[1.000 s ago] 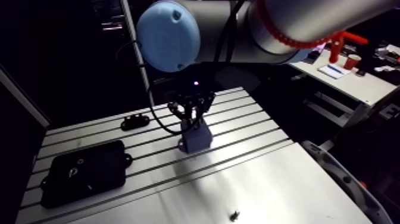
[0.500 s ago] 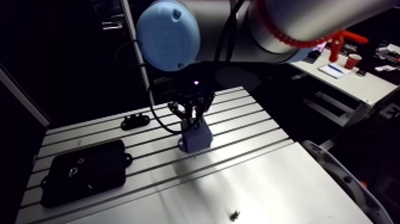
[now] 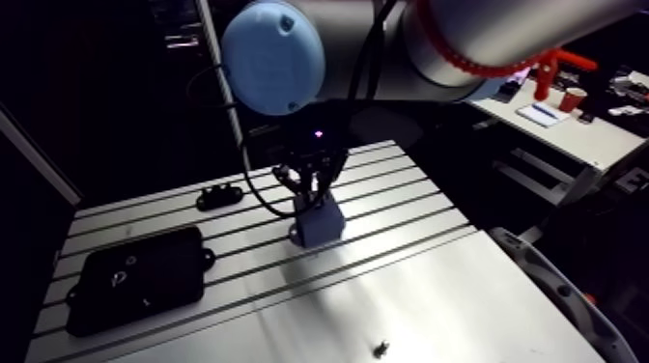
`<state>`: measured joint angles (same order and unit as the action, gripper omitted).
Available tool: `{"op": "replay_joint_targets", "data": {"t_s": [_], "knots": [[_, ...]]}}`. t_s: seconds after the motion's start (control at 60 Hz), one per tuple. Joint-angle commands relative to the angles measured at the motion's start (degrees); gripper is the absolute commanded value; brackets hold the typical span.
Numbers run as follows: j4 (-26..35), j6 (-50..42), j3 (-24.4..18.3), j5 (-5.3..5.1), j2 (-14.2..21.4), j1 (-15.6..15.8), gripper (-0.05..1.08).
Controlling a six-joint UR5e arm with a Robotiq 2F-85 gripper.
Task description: Pick up the M10 bolt and insert it into the hex recess until seated.
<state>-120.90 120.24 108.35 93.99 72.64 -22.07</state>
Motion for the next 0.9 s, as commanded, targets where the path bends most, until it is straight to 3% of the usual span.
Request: {"op": "replay_joint_targets", "data": {"t_s": [0.017,0.9], "knots": [[0.0,1.2,0.0,0.01,0.0,0.0,0.71],[0.1,5.7,0.2,-0.07,0.2,0.0,0.73]]}}
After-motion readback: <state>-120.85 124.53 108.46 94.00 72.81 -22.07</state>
